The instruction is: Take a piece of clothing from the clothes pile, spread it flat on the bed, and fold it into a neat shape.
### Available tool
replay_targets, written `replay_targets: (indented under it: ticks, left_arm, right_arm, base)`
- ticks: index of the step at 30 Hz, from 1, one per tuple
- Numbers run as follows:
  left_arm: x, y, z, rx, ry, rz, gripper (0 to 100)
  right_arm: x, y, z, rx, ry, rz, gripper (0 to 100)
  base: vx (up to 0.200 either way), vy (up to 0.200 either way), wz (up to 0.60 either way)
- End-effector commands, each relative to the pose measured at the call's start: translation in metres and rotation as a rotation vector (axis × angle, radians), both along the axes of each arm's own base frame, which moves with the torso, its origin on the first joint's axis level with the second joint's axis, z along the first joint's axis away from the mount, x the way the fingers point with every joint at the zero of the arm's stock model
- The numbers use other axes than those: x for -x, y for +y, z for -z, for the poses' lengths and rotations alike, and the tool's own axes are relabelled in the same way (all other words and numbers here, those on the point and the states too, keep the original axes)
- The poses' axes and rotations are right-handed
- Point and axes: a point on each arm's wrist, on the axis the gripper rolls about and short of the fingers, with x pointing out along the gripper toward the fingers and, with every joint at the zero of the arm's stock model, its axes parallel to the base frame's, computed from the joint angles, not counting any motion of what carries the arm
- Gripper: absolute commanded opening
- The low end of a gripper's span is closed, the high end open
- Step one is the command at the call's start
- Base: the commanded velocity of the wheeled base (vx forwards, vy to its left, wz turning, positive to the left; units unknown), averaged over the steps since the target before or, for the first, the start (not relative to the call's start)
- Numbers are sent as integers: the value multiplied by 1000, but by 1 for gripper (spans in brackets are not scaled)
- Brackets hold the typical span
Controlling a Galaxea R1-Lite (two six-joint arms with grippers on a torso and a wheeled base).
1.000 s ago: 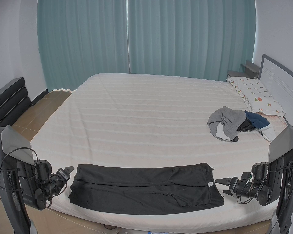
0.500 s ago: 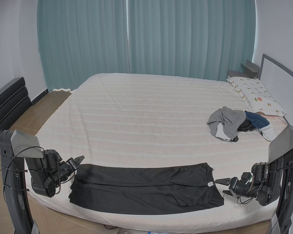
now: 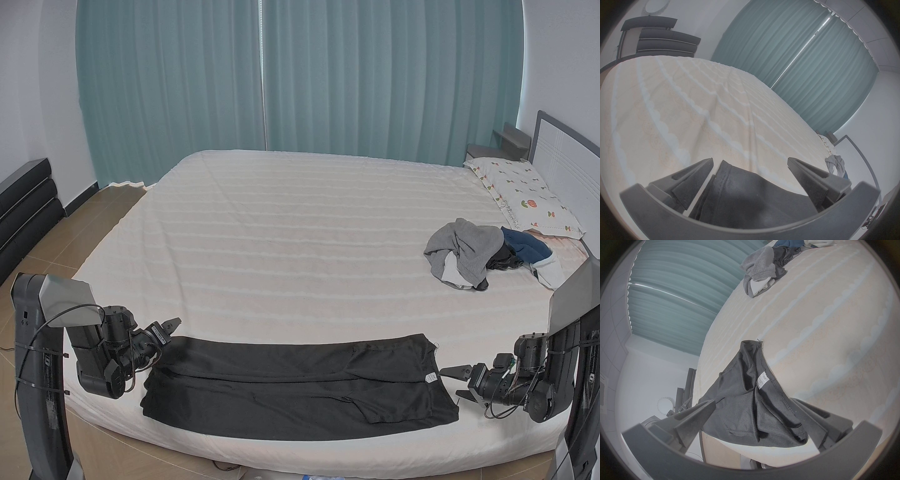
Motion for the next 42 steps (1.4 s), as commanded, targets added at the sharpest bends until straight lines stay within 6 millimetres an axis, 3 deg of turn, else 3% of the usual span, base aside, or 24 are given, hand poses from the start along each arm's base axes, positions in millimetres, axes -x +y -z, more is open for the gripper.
replay_targets:
  ticks: [1, 12, 13, 31, 42]
  left_arm:
    - [-5, 0, 7, -4, 3, -4, 100]
    - [-6, -6, 14, -37, 38, -25, 100]
    - [-6, -6, 14, -38, 38, -28, 0]
    - [1, 3, 15, -106, 58, -199, 0]
    - [1, 4, 16, -105, 60, -200, 0]
  right_arm:
    - [-1, 0, -1, 1, -16, -1, 100]
    - [-1, 0, -1, 1, -16, -3, 100]
    - [-1, 0, -1, 0, -15, -2, 100]
    - [-1, 0, -1, 1, -15, -3, 100]
    - [-1, 0, -1, 1, -15, -3, 100]
  base:
    - [0, 0, 0]
    - [0, 0, 0]
    - [0, 0, 0]
    - [0, 0, 0]
    - [0, 0, 0]
